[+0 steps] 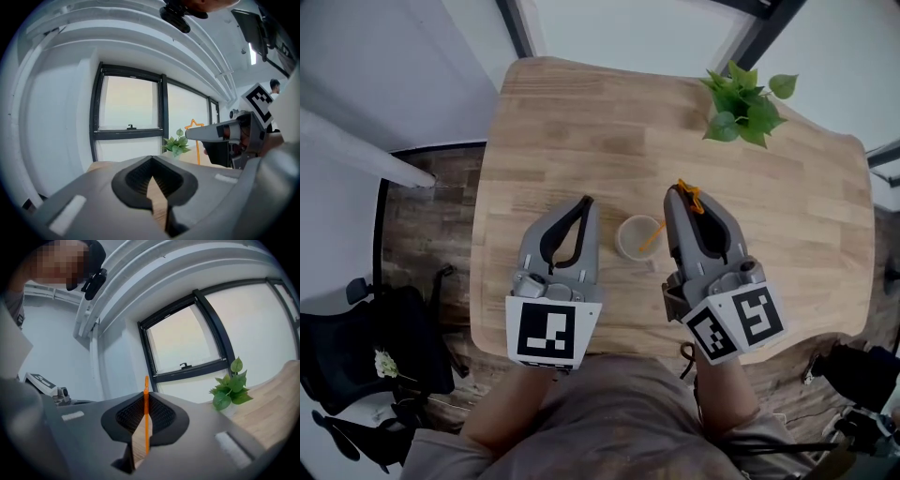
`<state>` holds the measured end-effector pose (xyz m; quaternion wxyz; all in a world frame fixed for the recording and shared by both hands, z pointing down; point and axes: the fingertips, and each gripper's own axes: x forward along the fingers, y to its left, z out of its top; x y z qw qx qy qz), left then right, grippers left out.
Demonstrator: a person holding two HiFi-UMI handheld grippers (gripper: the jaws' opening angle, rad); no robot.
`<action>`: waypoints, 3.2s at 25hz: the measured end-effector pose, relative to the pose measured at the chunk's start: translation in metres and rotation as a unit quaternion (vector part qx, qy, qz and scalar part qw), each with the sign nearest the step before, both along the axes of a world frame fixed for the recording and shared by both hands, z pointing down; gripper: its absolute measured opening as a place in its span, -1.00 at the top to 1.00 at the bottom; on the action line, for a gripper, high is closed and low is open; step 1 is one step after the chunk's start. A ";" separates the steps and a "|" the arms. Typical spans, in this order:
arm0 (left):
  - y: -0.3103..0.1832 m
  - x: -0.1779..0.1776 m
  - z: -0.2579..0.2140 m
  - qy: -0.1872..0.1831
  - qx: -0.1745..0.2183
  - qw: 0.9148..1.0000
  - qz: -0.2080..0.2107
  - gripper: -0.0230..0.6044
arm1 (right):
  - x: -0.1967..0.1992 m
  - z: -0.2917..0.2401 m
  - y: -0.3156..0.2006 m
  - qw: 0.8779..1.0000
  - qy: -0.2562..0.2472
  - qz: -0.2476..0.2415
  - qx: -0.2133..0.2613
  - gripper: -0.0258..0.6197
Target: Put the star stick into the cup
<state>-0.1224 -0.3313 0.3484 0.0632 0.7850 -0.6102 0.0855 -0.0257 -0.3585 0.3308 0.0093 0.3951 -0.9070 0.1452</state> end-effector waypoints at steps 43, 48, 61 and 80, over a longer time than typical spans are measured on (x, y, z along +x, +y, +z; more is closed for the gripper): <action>-0.007 0.015 0.000 0.022 -0.001 0.999 0.026 0.93 | 0.002 0.030 0.014 0.998 0.055 -0.008 -0.011 0.64; 0.004 0.011 -0.034 0.022 0.032 0.999 0.019 0.93 | 0.006 -0.003 0.023 0.998 0.059 0.005 0.025 0.73; 0.027 0.015 -0.130 0.010 0.130 0.991 0.003 0.93 | 0.035 -0.099 0.039 0.989 0.057 0.049 0.124 0.85; 0.042 0.025 -0.147 0.005 0.149 0.989 0.011 0.93 | 0.035 -0.120 0.058 0.985 0.058 0.049 0.155 0.85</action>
